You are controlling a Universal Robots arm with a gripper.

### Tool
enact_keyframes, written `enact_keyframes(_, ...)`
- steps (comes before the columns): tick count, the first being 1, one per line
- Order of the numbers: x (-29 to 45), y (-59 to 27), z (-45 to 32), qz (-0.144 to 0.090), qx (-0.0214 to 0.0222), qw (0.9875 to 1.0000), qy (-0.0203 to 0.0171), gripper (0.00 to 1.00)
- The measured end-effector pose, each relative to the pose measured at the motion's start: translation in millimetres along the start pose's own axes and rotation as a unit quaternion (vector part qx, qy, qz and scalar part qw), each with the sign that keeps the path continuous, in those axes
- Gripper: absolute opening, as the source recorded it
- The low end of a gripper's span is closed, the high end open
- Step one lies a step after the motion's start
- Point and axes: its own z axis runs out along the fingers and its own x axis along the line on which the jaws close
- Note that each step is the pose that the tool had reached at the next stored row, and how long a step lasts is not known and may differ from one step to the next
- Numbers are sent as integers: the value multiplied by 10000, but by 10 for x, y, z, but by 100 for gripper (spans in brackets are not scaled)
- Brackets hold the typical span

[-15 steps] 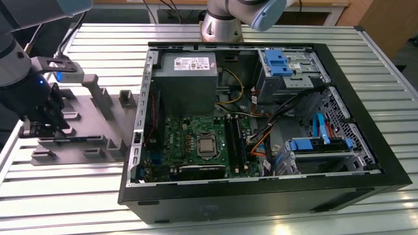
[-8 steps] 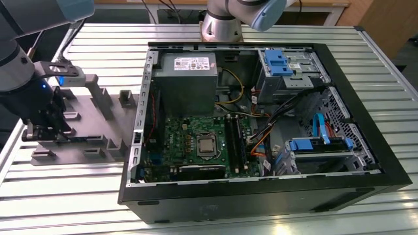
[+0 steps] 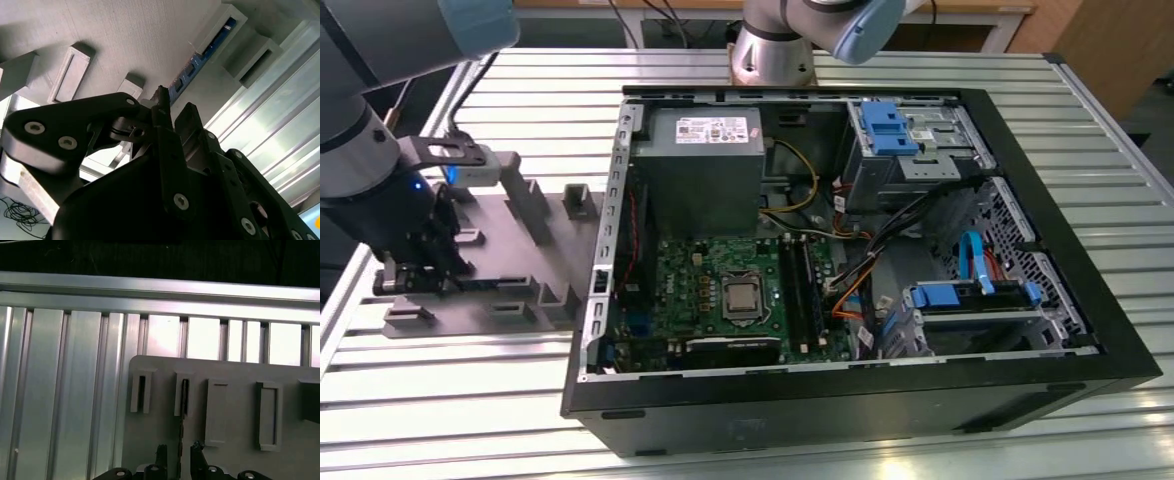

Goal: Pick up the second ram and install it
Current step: 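Pick up the second ram and move it above second insertion slot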

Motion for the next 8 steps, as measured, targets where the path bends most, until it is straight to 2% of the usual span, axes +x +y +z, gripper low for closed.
enact_keyframes(8,1,-2,112,0,0,10000,0,32)
